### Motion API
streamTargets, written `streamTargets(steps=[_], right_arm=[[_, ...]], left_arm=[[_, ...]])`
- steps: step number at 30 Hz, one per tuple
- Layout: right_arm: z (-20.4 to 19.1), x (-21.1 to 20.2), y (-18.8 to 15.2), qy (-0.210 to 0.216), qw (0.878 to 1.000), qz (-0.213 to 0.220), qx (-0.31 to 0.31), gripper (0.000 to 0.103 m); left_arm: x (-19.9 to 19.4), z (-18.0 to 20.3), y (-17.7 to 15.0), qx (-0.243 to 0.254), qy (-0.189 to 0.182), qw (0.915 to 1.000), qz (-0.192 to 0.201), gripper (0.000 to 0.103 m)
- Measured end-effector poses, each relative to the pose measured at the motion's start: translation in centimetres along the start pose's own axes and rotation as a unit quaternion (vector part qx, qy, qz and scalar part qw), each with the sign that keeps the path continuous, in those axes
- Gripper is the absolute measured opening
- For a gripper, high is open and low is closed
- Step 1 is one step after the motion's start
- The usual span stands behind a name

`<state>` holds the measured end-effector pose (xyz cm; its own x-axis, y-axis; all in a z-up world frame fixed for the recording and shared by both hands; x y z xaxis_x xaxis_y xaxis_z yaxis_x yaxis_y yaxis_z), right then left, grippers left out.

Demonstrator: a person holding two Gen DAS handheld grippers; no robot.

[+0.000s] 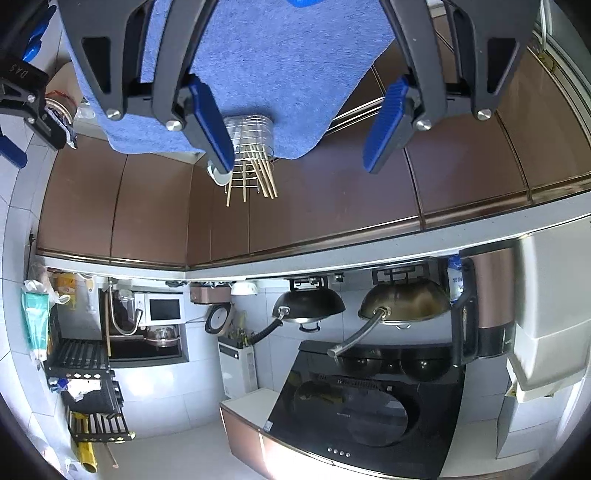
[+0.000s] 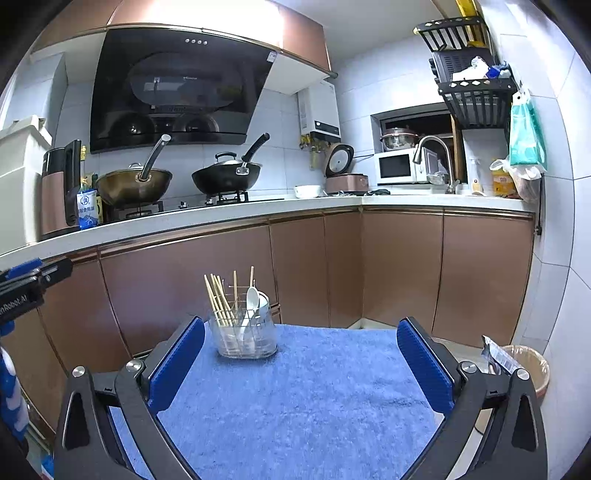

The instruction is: Organize utensils

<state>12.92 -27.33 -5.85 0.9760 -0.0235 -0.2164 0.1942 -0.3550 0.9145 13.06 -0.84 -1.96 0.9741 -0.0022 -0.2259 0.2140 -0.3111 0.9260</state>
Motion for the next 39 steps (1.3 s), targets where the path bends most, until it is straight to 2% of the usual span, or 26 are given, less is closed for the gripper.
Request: streamTargets(steps=[15, 26, 39], right_arm=[[-0.1, -1.9, -0.2, -0.002, 1.0, 0.008, -0.004, 0.103], [0.0, -1.8, -0.3, -0.005, 1.0, 0.004, -0.005, 0.103], [0.6, -0.7, -0.9, -0.018, 1.0, -0.007, -0.005, 0.103]], left_arm=[[-2.6, -0.7, -0.5, 0.002, 0.016, 0.9998, 0.007, 0.071], [-2.7, -0.5, -1.0, 0.012, 0.018, 0.9998, 0.001, 0.071], [-0.9, -0.8, -2.0, 0.006, 0.011, 0.9997, -0.019, 0.071]])
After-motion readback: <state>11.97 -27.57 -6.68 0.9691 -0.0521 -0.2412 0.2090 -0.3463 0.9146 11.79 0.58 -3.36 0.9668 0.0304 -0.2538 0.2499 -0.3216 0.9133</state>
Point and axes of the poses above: each gripper's, at about its wrist camera, not at the fingertips, and x roughly the way its jaws point, z to its right, y to its top, the point moved 6 cm from there along x, roughly the way its jaws point, and after that the axes turned 15 degrees about x, right-handed, at the moved point
